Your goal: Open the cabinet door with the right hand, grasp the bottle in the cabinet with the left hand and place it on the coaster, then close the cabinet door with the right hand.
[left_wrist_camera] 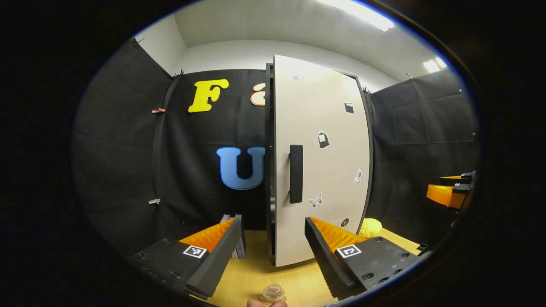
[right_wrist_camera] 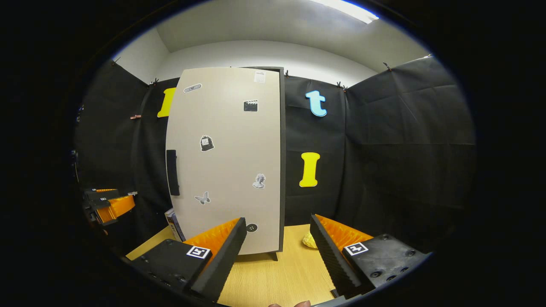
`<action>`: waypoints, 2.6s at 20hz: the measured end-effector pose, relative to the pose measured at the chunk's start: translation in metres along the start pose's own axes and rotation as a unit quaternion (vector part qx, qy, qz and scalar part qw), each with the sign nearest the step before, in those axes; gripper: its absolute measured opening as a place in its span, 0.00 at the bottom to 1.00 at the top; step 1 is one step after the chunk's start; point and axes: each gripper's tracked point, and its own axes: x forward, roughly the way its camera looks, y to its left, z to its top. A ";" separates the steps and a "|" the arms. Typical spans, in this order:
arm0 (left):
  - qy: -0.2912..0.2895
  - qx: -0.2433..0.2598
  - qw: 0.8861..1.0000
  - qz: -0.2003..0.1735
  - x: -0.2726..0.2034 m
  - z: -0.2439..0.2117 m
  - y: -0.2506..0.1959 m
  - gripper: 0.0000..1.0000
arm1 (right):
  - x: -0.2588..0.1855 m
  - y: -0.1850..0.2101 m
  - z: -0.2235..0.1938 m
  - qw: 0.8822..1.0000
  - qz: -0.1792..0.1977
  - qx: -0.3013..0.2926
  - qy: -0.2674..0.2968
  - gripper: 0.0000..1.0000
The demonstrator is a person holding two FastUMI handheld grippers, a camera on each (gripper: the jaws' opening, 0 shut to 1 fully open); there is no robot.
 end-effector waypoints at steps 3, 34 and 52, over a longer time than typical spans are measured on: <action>-0.001 -0.001 1.000 -0.001 0.000 0.000 0.000 0.94 | -0.002 0.000 -0.002 1.000 0.001 0.000 0.002 0.98; -0.005 0.016 1.000 0.002 0.010 0.001 -0.002 0.95 | 0.004 0.000 -0.005 1.000 0.009 -0.004 -0.001 0.97; -0.017 0.027 0.999 0.024 0.013 0.006 -0.048 0.94 | 0.026 -0.042 -0.009 0.999 0.053 0.013 -0.007 0.96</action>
